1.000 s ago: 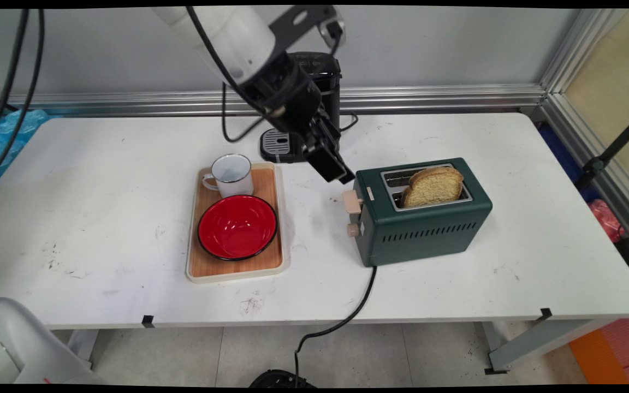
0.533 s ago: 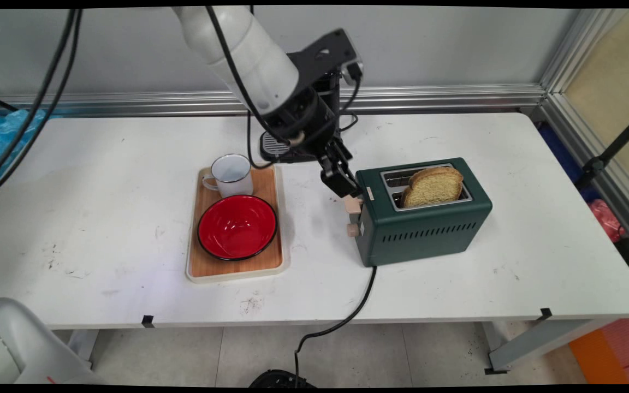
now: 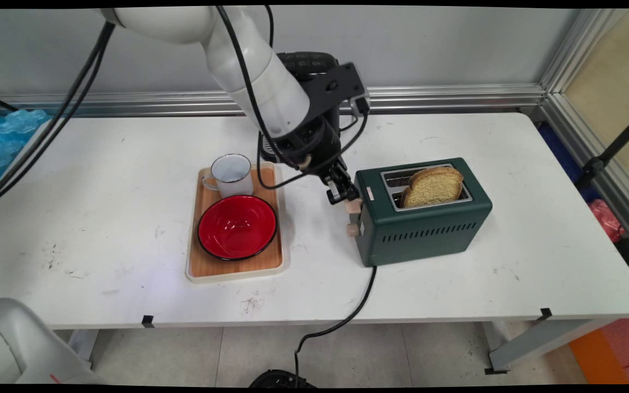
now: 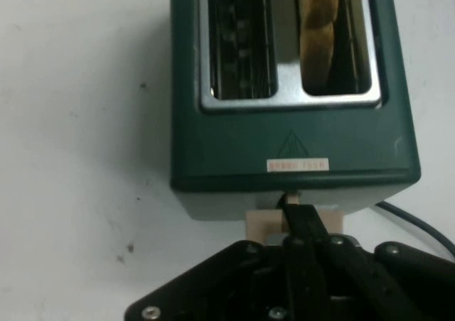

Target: Press the toaster switch

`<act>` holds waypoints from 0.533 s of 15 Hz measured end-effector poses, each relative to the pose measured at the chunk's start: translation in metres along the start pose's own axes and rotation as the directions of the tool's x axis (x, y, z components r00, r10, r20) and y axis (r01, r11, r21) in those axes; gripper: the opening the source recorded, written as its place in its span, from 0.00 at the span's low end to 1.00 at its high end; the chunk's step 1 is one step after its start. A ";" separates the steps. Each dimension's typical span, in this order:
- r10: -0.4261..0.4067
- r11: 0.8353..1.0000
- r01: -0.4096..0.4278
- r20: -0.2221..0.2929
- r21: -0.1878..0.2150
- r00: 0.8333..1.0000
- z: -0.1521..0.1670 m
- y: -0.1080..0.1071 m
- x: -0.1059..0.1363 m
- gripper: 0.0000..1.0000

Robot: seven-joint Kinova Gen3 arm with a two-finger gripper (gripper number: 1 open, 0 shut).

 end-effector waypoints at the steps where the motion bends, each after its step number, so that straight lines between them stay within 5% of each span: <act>1: 0.001 1.000 -0.001 0.005 -0.003 1.000 0.004 0.000 -0.001 0.00; 8: 0.009 1.000 -0.008 0.032 -0.020 0.999 0.028 0.000 -0.005 0.00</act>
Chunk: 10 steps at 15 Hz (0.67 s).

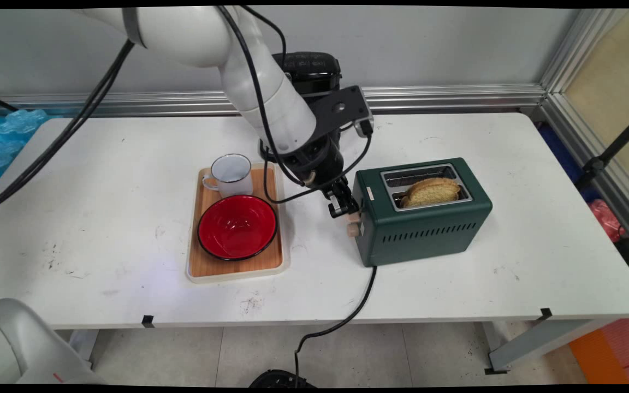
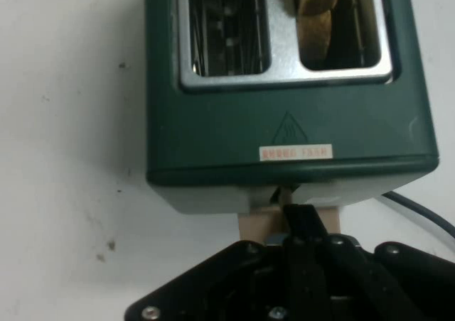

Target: Press the toaster switch

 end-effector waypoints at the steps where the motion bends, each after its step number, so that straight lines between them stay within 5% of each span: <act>1: 0.000 1.000 0.000 0.003 -0.001 1.000 0.002 0.000 0.000 0.00; 10: 0.004 1.000 -0.004 0.031 -0.006 1.000 0.020 -0.004 -0.003 0.00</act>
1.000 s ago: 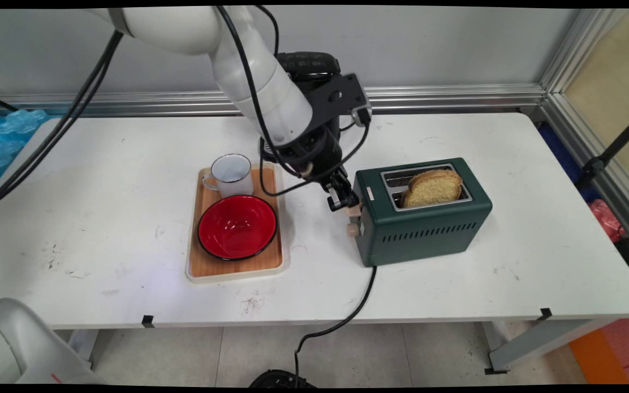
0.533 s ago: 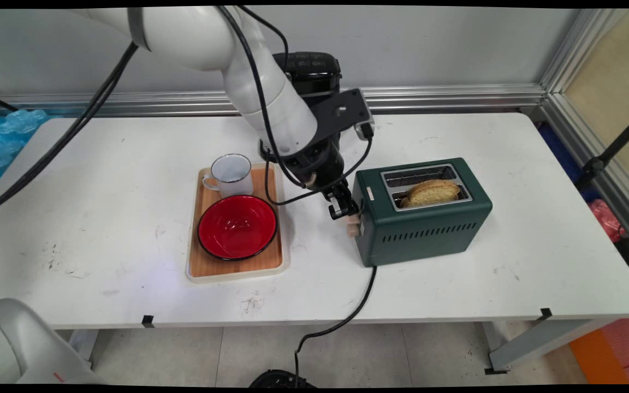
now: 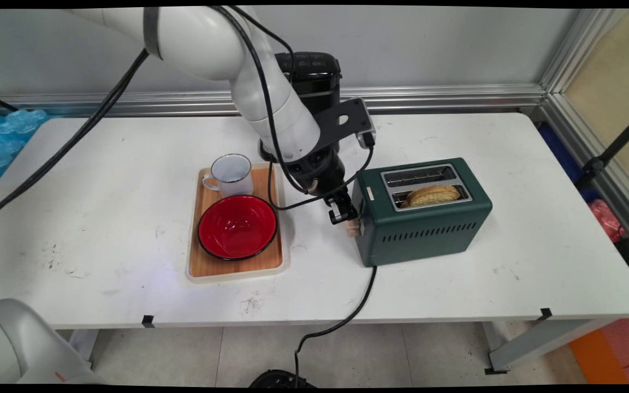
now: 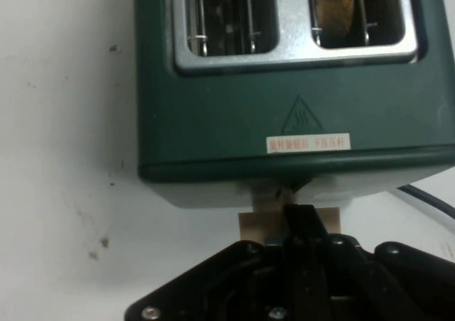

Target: Press the toaster switch

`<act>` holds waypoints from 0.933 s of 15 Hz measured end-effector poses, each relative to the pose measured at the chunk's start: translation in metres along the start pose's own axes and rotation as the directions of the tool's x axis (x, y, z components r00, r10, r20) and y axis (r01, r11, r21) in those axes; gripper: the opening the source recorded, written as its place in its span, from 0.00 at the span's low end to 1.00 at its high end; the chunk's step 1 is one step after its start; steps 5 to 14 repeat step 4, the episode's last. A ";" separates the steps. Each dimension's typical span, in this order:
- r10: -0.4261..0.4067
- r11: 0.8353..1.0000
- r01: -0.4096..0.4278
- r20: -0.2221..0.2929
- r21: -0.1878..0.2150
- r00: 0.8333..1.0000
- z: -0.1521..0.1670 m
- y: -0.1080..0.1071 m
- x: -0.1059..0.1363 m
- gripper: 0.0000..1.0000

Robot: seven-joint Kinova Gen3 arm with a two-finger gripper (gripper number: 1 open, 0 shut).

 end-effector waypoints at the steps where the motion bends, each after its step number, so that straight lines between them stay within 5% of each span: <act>1: 0.001 1.000 -0.001 0.002 0.001 1.000 0.000 0.000 0.000 0.00; 14: 0.002 1.000 -0.002 0.006 0.002 1.000 0.000 -0.001 -0.002 0.00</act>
